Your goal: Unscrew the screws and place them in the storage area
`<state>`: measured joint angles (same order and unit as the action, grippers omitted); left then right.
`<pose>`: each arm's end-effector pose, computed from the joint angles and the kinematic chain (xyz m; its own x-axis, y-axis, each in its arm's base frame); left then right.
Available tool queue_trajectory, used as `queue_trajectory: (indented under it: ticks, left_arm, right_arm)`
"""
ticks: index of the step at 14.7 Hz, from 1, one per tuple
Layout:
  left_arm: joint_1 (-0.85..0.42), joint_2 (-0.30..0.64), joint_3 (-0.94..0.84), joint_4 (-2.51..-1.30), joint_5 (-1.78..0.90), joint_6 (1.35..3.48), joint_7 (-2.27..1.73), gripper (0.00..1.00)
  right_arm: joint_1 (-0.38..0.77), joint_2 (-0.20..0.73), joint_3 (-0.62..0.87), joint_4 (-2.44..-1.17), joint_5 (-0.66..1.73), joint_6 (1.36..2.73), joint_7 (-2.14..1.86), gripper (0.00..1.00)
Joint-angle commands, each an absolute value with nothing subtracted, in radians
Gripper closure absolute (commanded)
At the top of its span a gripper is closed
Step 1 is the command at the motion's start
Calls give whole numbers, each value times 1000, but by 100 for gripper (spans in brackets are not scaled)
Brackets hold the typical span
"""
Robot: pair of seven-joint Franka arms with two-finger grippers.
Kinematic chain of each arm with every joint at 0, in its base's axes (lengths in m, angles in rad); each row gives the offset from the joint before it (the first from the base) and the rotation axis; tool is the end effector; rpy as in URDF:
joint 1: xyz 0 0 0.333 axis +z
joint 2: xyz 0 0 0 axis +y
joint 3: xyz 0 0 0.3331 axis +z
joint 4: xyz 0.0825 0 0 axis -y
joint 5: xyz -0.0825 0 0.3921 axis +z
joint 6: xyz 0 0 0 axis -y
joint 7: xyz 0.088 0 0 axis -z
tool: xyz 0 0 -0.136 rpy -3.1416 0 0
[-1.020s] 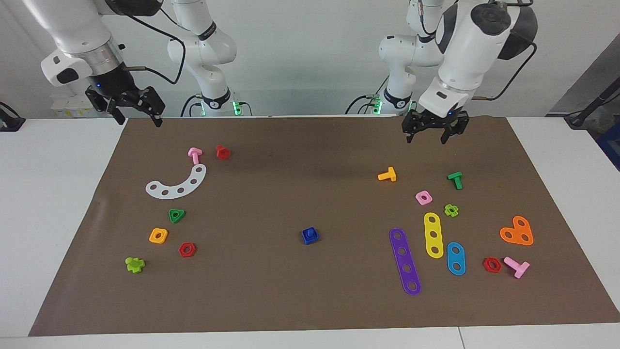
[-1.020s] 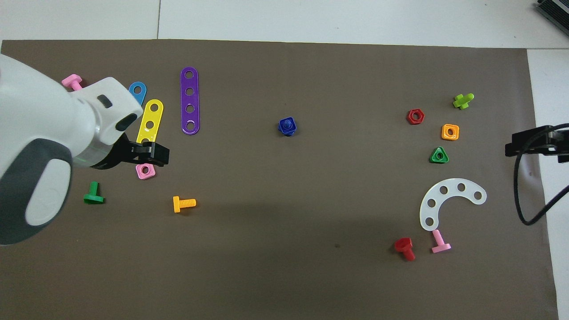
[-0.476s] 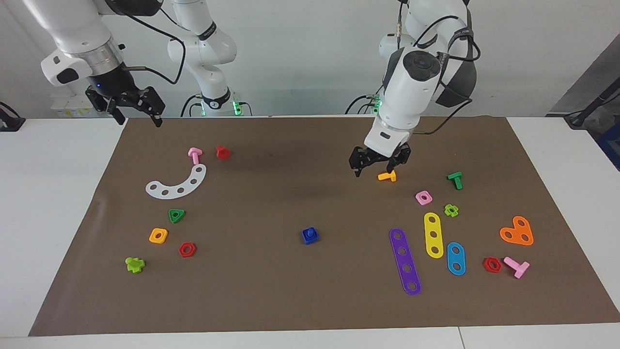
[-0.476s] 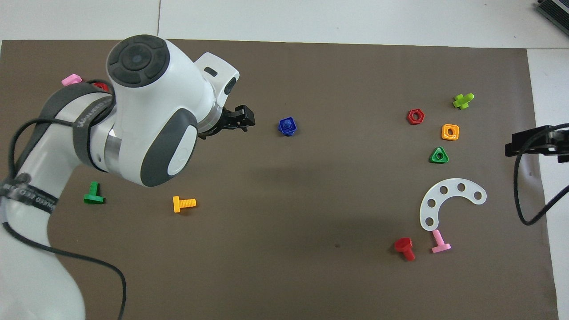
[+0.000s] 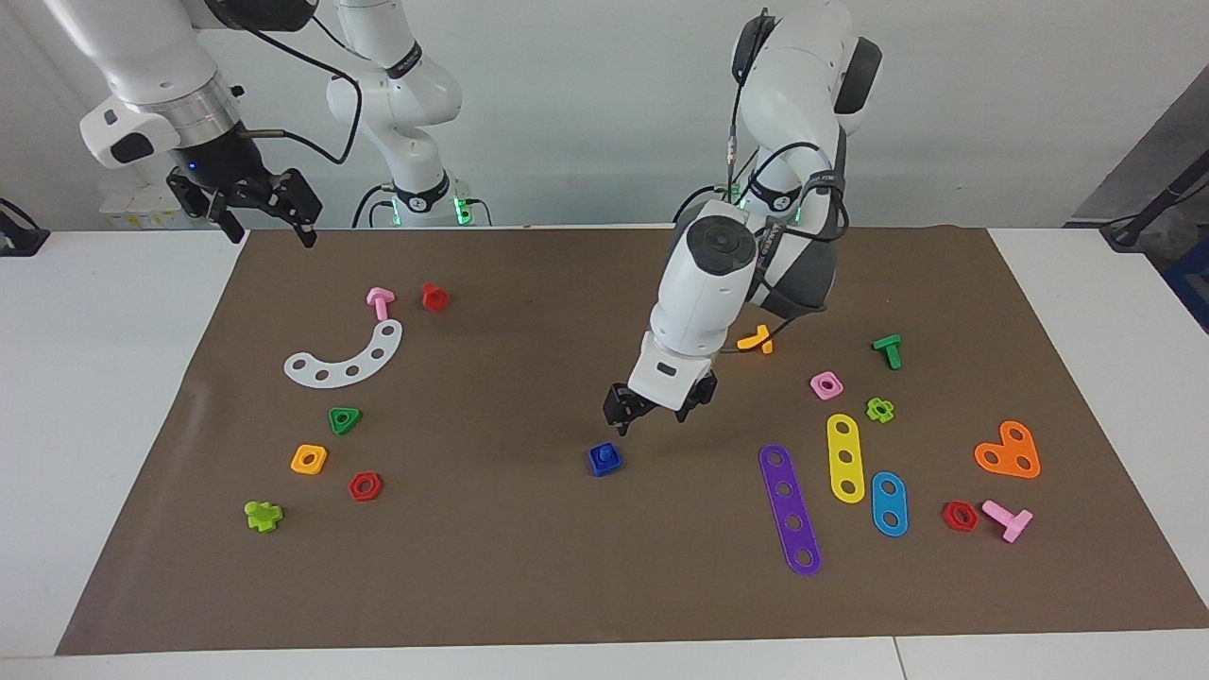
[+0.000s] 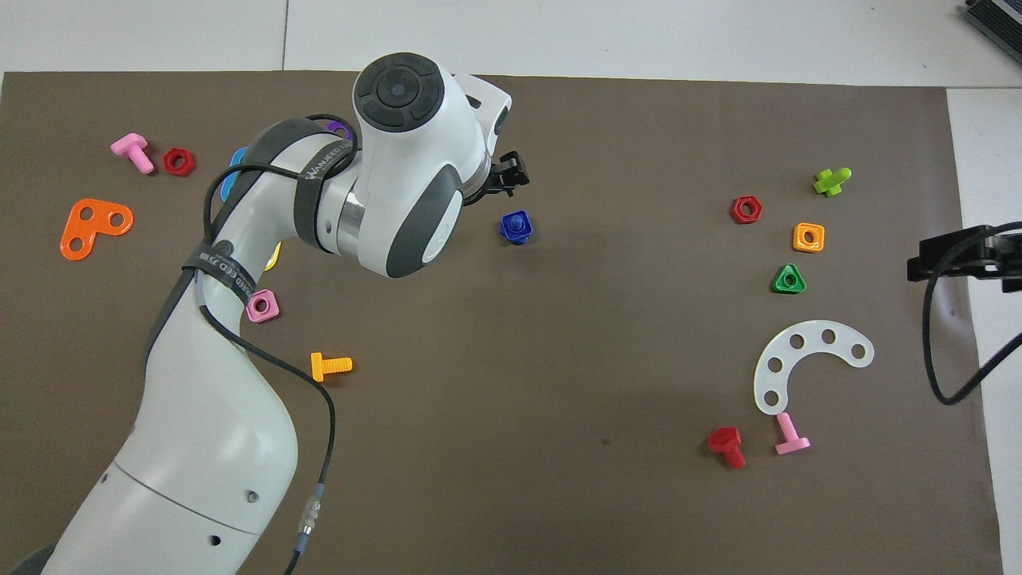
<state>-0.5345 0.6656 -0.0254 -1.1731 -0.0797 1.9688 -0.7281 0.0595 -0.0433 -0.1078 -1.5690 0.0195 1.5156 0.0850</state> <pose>0.6560 -0.4136 0.3969 0.9788 0.2019 0.0342 0.1944 -0.9687 0.1543 0.5421 -0.0248 0.6325 0.9912 -0.1317 -0.0123 -0.1319 -0.9910 -0.0232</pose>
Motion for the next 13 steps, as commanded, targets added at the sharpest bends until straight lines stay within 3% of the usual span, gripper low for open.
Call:
queue_trajectory:
  ticks: [1,7,13]
  left_arm:
    - [-574,698,2,-1129,-60,1988,-746,5]
    - [-604,785,21,-1126,-46,2060,-750,9]
    - [-617,792,17,-1132,-46,2098,-755,11]
  right_arm:
    - [57,-66,-109,-1594,40,1519,57,0]
    - [57,-66,-109,-1594,40,1519,57,0]
    - [57,-66,-109,-1594,40,1519,57,0]
